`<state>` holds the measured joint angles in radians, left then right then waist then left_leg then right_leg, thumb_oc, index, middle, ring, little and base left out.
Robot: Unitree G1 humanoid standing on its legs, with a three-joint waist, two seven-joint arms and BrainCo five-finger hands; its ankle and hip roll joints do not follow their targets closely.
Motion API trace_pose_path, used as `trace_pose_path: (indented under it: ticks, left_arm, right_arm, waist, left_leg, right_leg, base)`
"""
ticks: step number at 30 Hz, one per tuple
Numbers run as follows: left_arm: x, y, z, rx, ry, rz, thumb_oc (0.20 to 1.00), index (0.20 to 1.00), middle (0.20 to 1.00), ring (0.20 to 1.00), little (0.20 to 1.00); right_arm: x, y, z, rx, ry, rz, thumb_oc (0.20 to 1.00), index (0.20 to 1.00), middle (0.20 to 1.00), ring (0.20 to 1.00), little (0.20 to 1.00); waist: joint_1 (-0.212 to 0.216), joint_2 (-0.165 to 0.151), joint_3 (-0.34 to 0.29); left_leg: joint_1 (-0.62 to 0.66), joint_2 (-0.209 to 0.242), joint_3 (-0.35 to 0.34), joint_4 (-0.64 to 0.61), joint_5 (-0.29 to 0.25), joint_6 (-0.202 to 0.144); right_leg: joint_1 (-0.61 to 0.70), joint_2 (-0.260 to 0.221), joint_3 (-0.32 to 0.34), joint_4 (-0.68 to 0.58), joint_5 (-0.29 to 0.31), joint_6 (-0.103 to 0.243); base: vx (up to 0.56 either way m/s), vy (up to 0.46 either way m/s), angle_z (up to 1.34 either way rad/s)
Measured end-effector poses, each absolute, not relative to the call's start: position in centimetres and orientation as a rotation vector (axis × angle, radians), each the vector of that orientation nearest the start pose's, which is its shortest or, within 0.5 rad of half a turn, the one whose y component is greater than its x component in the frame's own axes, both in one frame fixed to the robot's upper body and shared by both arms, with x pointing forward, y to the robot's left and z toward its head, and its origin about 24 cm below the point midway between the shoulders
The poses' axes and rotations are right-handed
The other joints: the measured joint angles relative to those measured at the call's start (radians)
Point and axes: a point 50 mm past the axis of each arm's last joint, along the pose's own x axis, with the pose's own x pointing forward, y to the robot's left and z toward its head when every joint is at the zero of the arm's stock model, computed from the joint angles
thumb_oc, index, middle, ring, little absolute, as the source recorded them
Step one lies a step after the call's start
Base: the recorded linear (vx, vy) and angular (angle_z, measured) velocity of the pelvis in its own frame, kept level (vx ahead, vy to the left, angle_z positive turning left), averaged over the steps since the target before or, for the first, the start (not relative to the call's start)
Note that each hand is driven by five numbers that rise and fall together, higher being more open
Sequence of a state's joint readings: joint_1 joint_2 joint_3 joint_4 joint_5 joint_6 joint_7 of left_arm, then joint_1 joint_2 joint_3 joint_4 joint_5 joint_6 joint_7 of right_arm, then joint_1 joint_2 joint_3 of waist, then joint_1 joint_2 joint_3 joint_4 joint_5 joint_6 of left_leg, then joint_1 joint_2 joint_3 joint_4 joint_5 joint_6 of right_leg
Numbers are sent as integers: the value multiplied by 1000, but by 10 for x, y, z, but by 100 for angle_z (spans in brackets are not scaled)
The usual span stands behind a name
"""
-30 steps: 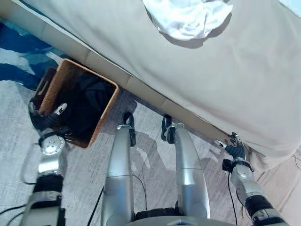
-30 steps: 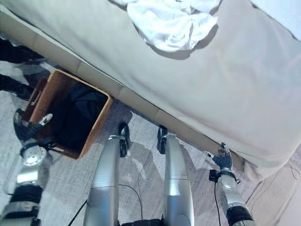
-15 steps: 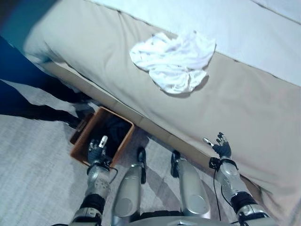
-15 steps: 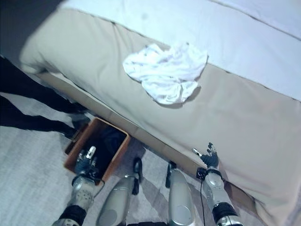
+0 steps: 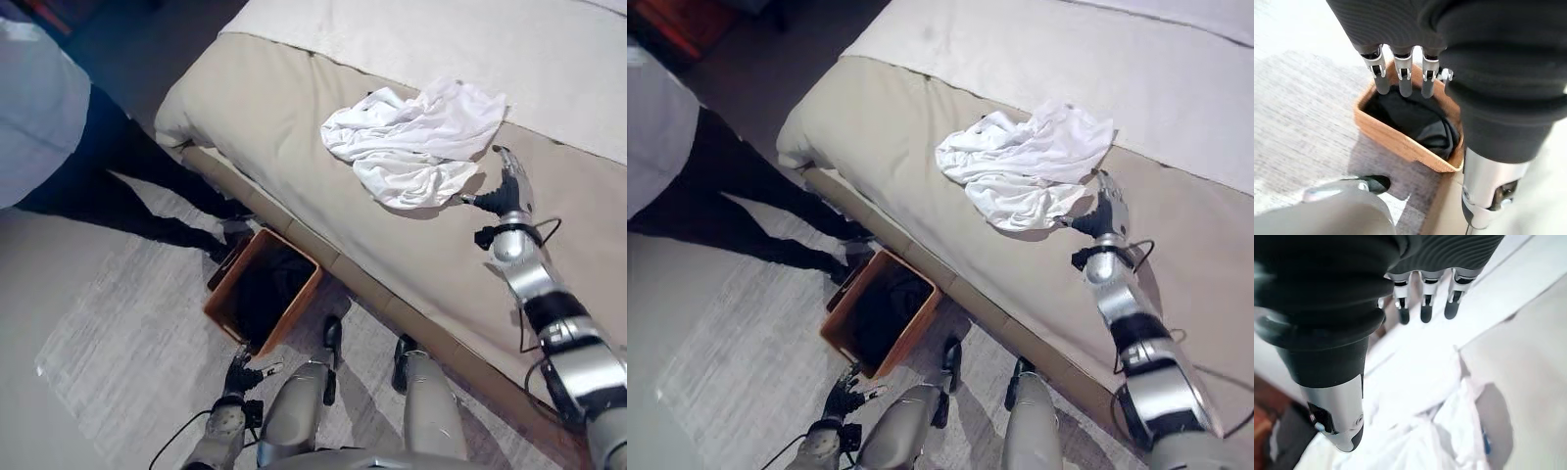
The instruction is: Pick up clothes into the bucket
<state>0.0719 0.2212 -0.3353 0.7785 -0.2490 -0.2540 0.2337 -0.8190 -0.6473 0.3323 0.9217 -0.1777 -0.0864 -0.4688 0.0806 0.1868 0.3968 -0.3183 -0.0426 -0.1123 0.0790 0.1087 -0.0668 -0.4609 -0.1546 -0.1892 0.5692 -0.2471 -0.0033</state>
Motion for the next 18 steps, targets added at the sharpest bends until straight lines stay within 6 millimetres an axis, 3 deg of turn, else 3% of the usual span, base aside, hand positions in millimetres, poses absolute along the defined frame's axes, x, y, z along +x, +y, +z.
trace_pose_path:
  ticks: [4,7,12,16,18]
  left_arm:
    - [162,176,-113,148,619,60,1000,1000,1000,1000,1000]
    - [164,178,-110,159,603,43,1000,1000,1000,1000,1000]
    - [167,178,-107,133,587,53,1000,1000,1000,1000,1000]
    - [170,178,-105,134,572,46,1000,1000,1000,1000,1000]
    - [174,178,-103,112,564,59,1000,1000,1000,1000,1000]
  right_arm:
    - [383,-291,182,-1000,-150,-541,1000,1000,1000,1000,1000]
    - [391,-296,206,-1058,-136,-580,1000,1000,1000,1000,1000]
    - [387,-318,219,-1109,-45,-657,1000,1000,1000,1000,1000]
    - [387,-321,242,-1122,-60,-696,1000,1000,1000,1000,1000]
    - [386,-325,239,-1129,-39,-698,1000,1000,1000,1000,1000]
  waist:
    - [20,22,57]
    - [20,17,93]
    - [46,10,102]
    - [58,9,103]
    - [70,7,104]
  left_leg:
    - [-38,-17,-27,7,20,7]
    - [-104,-28,-52,24,30,2]
    - [-191,-62,-84,41,42,-1]
    - [-302,-94,-91,96,46,-4]
    - [-329,-101,-95,113,47,-4]
  right_leg:
    - [-41,-25,-25,49,-6,-15]
    - [-103,-42,-45,81,-12,-20]
    - [-194,-91,-59,151,-44,-14]
    - [-291,-126,-66,197,-45,-14]
    - [-311,-132,-66,206,-45,-15]
  base:
    - [-53,-21,29]
    - [-22,-9,22]
    - [53,-21,27]
    - [23,41,21]
    - [18,6,11]
